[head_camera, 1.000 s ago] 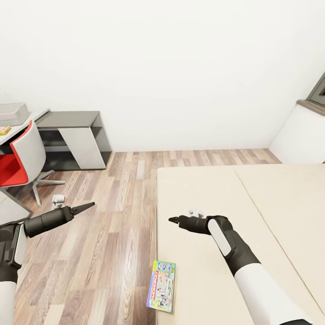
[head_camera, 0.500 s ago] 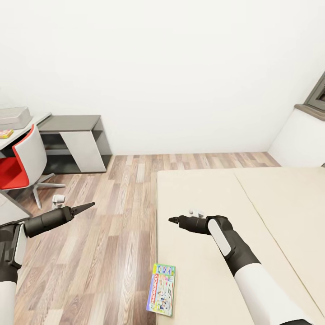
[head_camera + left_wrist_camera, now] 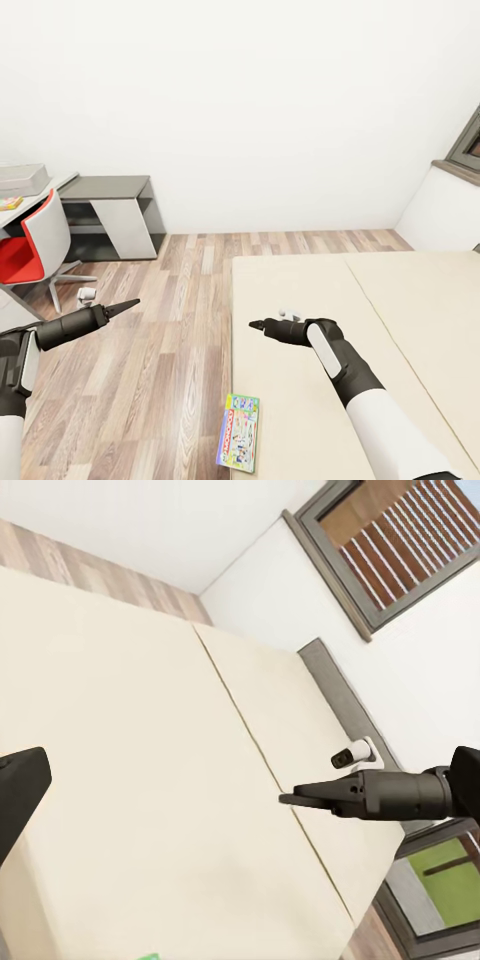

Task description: Put all the toys in the child's room - the three board games (two on the bed and one on the table), the two jigsaw puzzles on the table, and the tennis ball on the table - inside the toy box on the table in the child's room.

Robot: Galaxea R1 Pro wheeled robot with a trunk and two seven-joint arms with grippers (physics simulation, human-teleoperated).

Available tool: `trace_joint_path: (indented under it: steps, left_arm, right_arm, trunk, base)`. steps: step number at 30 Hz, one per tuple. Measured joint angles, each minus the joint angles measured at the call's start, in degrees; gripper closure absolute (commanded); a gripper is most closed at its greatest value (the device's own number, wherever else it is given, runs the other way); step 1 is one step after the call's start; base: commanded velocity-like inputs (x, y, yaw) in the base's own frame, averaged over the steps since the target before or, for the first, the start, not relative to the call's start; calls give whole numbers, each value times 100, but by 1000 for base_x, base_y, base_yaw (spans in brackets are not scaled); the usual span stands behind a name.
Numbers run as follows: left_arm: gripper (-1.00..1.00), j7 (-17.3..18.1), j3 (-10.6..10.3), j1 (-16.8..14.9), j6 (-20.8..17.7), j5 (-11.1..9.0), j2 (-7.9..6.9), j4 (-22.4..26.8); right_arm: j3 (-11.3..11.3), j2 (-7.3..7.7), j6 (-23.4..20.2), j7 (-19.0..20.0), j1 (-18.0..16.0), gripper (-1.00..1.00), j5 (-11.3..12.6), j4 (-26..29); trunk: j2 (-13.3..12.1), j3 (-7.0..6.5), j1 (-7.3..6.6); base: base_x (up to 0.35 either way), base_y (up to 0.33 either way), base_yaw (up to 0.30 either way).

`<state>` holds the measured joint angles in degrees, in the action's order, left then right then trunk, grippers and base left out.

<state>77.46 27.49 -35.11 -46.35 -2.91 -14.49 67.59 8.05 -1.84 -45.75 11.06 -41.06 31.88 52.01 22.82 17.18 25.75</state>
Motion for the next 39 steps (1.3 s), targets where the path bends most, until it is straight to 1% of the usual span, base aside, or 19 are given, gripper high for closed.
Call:
trace_joint_path:
  steps: [3, 7, 21, 29, 32, 39]
  left_arm:
    - [-100, 0, 0, 0, 2, 0, 0, 0]
    - [-100, 1, 0, 0, 103, -6, 0, 0]
    - [-100, 2, -2, 0, 150, -7, 0, -4]
    - [-100, 4, 0, -1, 150, -5, 1, -2]
    - [-100, 5, 0, -1, 151, -5, 1, 0]
    - [-100, 9, 0, -1, 151, -4, 1, -1]
  right_arm:
    - [0, 0, 0, 2, 0, -100, 4, -1]
    - [-5, 0, 0, 3, 0, -100, 4, 0]
    - [-17, 1, 1, 5, -1, -100, 8, -1]
    - [-17, 1, 73, 5, 1, -100, 14, 0]
    - [-17, 1, 162, 6, 0, -100, 18, 0]
    - [-17, 2, 202, 5, 1, -100, 19, 0]
  trunk:
    - [0, -28, 0]
    - [0, -50, 0]
    - [-1, -55, 0]
    - [-1, -55, 0]
    - [-1, -55, 0]
    - [-1, -55, 0]
  base:
    - [0, 0, 22]
    - [0, 0, 28]
    - [0, 20, 2]
    - [0, 185, 0]
    - [0, 258, 0]
    - [0, 283, 0]
